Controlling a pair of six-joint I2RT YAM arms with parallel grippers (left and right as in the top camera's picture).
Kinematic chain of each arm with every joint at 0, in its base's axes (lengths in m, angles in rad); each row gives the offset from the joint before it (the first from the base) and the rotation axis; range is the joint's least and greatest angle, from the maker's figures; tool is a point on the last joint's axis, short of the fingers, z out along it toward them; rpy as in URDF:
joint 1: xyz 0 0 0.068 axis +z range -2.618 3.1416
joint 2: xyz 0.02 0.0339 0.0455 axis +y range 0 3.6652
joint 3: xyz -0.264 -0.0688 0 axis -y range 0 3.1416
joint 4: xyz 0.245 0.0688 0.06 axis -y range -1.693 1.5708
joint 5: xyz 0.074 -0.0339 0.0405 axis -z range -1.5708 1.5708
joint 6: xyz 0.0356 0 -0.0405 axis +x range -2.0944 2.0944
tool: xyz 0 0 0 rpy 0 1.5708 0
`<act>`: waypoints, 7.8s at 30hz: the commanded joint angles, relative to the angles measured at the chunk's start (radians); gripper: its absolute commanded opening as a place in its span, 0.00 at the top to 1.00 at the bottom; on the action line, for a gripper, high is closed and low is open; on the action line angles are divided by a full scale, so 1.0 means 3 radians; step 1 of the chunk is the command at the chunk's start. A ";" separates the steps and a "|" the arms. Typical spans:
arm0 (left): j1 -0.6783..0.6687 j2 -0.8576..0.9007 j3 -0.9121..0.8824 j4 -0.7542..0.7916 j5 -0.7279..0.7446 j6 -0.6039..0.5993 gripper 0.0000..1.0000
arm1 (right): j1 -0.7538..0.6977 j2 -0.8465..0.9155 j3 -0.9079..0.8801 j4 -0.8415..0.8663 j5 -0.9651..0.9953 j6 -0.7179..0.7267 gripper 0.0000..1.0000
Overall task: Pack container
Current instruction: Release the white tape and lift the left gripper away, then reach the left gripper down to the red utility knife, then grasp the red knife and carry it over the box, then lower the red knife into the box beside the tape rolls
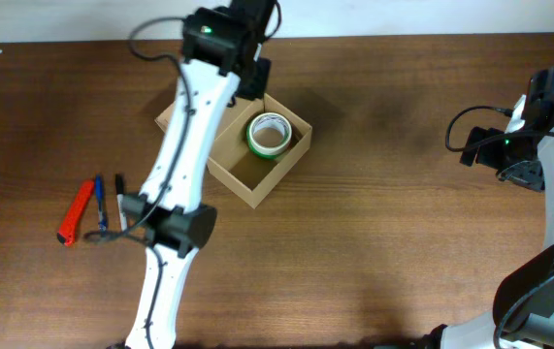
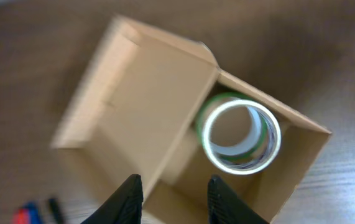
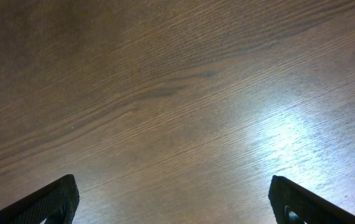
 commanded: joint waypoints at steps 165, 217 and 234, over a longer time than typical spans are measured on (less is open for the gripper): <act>-0.0146 0.0448 -0.0767 -0.0003 0.0384 0.0816 0.98 | -0.0009 0.0018 -0.0019 0.0009 -0.0031 0.0028 0.01; 0.0010 -0.1053 -0.3459 0.1638 0.0543 0.1228 0.98 | -0.0009 0.0018 -0.0019 0.0009 -0.0032 0.0027 0.01; -0.0164 -0.0956 -0.3460 0.1676 0.0912 0.1231 0.98 | -0.0009 0.0018 -0.0019 0.0009 -0.0032 0.0027 0.01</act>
